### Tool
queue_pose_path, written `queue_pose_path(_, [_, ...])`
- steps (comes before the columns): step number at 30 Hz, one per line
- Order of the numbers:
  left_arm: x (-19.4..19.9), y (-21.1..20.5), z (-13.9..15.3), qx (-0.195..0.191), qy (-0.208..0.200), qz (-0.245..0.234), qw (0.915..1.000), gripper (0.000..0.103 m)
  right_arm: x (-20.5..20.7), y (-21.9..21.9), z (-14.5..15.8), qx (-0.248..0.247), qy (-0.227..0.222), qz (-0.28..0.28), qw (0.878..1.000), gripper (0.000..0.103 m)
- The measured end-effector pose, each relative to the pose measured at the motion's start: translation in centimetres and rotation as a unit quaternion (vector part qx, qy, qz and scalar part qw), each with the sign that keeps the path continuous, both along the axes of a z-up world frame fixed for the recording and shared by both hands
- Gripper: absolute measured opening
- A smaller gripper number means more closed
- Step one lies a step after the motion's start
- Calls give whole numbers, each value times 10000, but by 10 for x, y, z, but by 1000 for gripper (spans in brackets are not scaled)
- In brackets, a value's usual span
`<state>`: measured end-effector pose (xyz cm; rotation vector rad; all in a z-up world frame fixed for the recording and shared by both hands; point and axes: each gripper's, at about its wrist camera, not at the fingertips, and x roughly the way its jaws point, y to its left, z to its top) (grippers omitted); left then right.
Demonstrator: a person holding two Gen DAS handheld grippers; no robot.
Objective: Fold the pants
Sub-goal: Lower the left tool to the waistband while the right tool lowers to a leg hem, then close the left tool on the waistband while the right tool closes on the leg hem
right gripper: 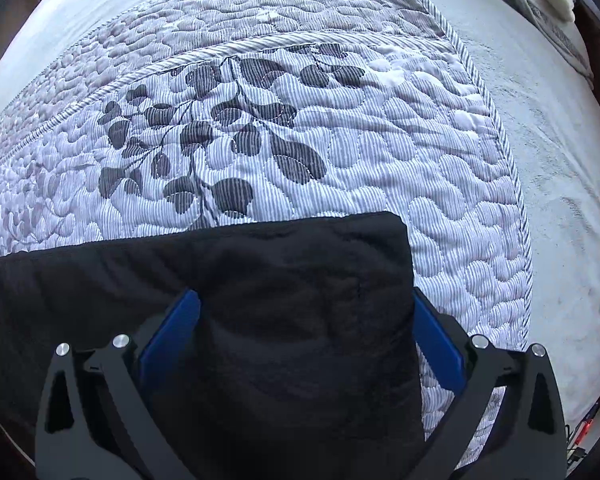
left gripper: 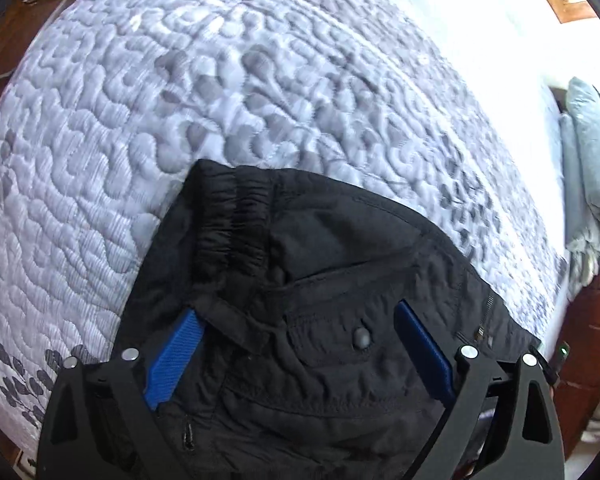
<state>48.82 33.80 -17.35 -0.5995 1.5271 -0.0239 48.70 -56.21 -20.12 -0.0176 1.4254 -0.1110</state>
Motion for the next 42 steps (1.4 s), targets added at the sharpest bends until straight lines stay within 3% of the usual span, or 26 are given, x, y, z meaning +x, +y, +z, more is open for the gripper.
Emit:
queue_pose_path(2, [-1, -2, 8, 73, -54, -176, 9998, 93, 0, -1, -1, 38, -33, 8, 10000, 101])
queue_pose_path(4, [-3, 3, 14, 152, -12, -224, 9996, 82, 1, -3, -1, 44, -63, 21, 10000, 101])
queue_pose_path(9, [-13, 13, 18, 134, -33, -347, 9993, 82, -1, -4, -2, 33, -108, -25, 9999, 101])
queue_pose_path(12, [-22, 11, -1, 61, 428, -428, 9981, 83, 1, -2, -2, -9, -124, -9, 9999, 101])
queue_pose_path(15, [-31, 7, -8, 713, 841, -766, 9910, 83, 1, -1, -3, 11, -166, -17, 9999, 101])
queue_pose_path(16, [-34, 8, -6, 904, 839, -803, 9891, 89, 1, -1, -2, 17, -181, -19, 9998, 101])
queue_pose_path(19, [-33, 12, -3, 662, 530, -693, 9940, 91, -1, -2, -3, 25, -241, -31, 9997, 101])
queue_pose_path(24, [-20, 2, -25, 1096, 586, -770, 9893, 90, -3, -1, -2, 0, -297, -14, 9996, 101])
queue_pose_path(27, [-18, -12, -19, 1384, 151, -949, 9857, 73, -2, -1, -3, 9, -292, -25, 9996, 101])
queue_pose_path(28, [-17, -14, -20, 1365, 126, -961, 9859, 60, -2, -2, -2, 7, -292, -24, 9996, 101])
queue_pose_path(29, [-19, -14, -21, 1018, 61, -893, 9908, 32, -2, -2, -2, 1, -286, -22, 9996, 101])
queue_pose_path(30, [-22, -11, -21, 672, -13, -704, 9953, 24, -2, -2, -1, -4, -292, -29, 9996, 101])
queue_pose_path(31, [-23, -11, -20, 570, -67, -591, 9966, 19, -2, -2, -2, -5, -328, -62, 9994, 101])
queue_pose_path(34, [-30, -25, -16, 858, -302, -806, 9926, 14, -6, -1, 1, -66, -440, -53, 9990, 101])
queue_pose_path(37, [-42, -33, -12, 991, -526, -803, 9904, 12, -11, 4, 5, -83, -572, 23, 9983, 84])
queue_pose_path(39, [-43, -37, -11, 1025, -687, -807, 9891, 11, -13, 6, 13, -65, -668, -19, 9977, 49])
queue_pose_path(42, [-51, -41, -4, 1074, -970, -813, 9861, 11, -12, 9, 21, 74, -660, -41, 9978, 20])
